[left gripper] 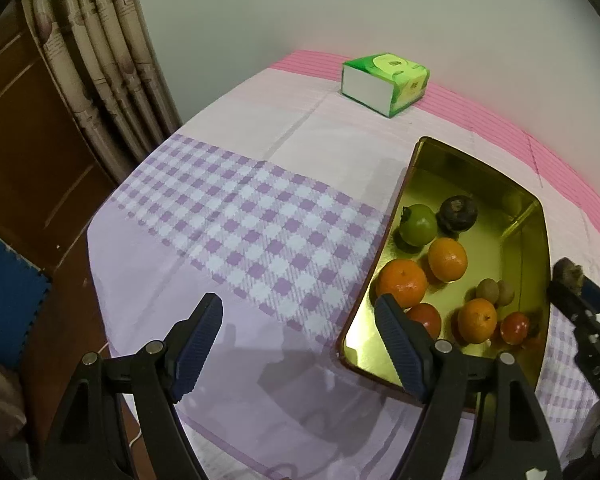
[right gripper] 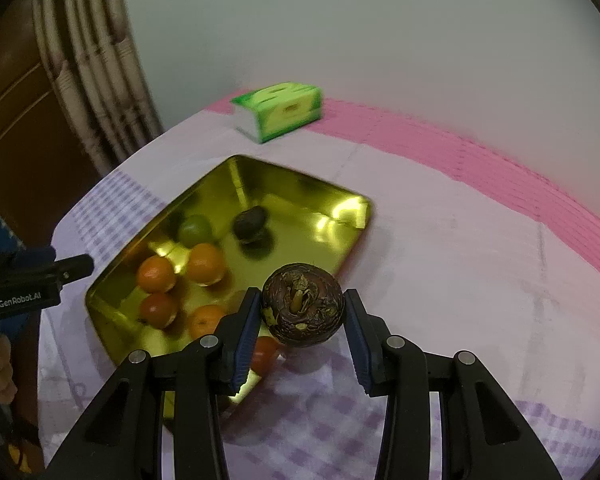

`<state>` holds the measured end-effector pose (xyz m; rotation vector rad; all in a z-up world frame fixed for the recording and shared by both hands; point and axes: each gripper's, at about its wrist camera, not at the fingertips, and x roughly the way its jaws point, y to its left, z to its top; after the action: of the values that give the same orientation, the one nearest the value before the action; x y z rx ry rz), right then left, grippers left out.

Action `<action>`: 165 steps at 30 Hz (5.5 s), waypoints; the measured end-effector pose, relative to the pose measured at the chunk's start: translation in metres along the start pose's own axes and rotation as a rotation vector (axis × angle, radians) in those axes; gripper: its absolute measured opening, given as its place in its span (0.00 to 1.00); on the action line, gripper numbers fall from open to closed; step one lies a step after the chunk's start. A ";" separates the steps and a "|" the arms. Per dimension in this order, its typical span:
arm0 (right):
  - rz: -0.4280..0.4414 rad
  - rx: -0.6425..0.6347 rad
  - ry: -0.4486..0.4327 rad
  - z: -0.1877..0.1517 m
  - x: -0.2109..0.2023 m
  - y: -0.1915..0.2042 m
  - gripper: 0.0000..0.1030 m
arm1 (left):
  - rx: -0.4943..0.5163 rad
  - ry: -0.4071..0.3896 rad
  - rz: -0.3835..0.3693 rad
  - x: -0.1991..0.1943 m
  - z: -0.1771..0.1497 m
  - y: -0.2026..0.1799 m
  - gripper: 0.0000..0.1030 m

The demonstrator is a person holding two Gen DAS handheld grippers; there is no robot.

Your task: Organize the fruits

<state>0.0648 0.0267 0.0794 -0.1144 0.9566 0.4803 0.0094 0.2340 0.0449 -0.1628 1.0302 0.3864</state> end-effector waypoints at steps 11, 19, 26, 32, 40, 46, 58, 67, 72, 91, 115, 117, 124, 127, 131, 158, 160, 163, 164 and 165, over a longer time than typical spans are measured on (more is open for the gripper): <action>0.024 -0.057 0.057 -0.003 0.030 0.029 0.41 | -0.001 0.004 0.014 0.001 -0.006 0.003 0.74; 0.021 -0.045 0.084 -0.003 0.043 0.031 0.41 | 0.021 0.003 0.011 0.001 -0.008 -0.002 0.74; 0.016 -0.036 0.092 -0.003 0.049 0.032 0.41 | 0.030 0.003 0.005 0.001 -0.009 -0.005 0.74; 0.019 -0.041 0.095 -0.004 0.049 0.035 0.45 | 0.043 0.003 0.003 0.001 -0.009 -0.008 0.74; 0.022 -0.057 0.056 -0.007 0.034 0.045 0.72 | 0.049 0.001 0.002 -0.001 -0.010 -0.011 0.74; -0.013 -0.055 0.023 -0.009 0.015 0.046 0.77 | 0.061 -0.004 0.003 -0.001 -0.011 -0.013 0.74; -0.068 -0.043 -0.135 -0.017 -0.026 0.040 0.86 | 0.095 -0.003 0.007 0.000 -0.015 -0.022 0.74; -0.077 0.032 -0.077 -0.020 -0.019 0.027 0.88 | 0.105 -0.004 0.007 -0.001 -0.017 -0.025 0.74; -0.066 0.054 -0.028 -0.026 -0.010 0.026 0.88 | 0.108 -0.003 0.009 -0.001 -0.017 -0.025 0.74; -0.010 0.069 0.054 -0.038 -0.002 0.032 0.88 | 0.115 0.002 0.016 0.000 -0.020 -0.026 0.74; 0.012 0.049 0.105 -0.041 0.007 0.043 0.88 | 0.123 0.005 0.015 0.001 -0.020 -0.029 0.74; 0.011 0.048 0.106 -0.041 0.007 0.044 0.88 | 0.125 0.006 0.017 0.001 -0.021 -0.030 0.74; 0.018 0.054 0.124 -0.042 0.009 0.045 0.88 | 0.127 0.011 0.018 0.002 -0.021 -0.030 0.74; 0.021 0.055 0.127 -0.042 0.010 0.046 0.88 | 0.127 0.016 0.018 0.004 -0.021 -0.030 0.74; 0.025 0.056 0.128 -0.042 0.010 0.047 0.88 | 0.127 0.016 0.019 0.004 -0.021 -0.030 0.74; 0.035 0.068 0.130 -0.042 0.009 0.045 0.89 | 0.129 0.018 0.023 0.003 -0.020 -0.030 0.74; 0.035 0.067 0.130 -0.042 0.008 0.044 0.89 | 0.129 0.018 0.020 0.003 -0.020 -0.030 0.74; 0.038 0.069 0.129 -0.042 0.008 0.044 0.89 | 0.129 0.018 0.020 0.003 -0.020 -0.030 0.74; 0.038 0.070 0.128 -0.042 0.008 0.045 0.89 | 0.129 0.019 0.018 0.003 -0.020 -0.029 0.74; 0.037 0.070 0.127 -0.042 0.007 0.045 0.89 | 0.127 0.020 0.014 0.003 -0.020 -0.029 0.74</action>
<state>0.0160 0.0567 0.0543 -0.0643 1.1004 0.4773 0.0063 0.2014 0.0310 -0.0456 1.0730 0.3313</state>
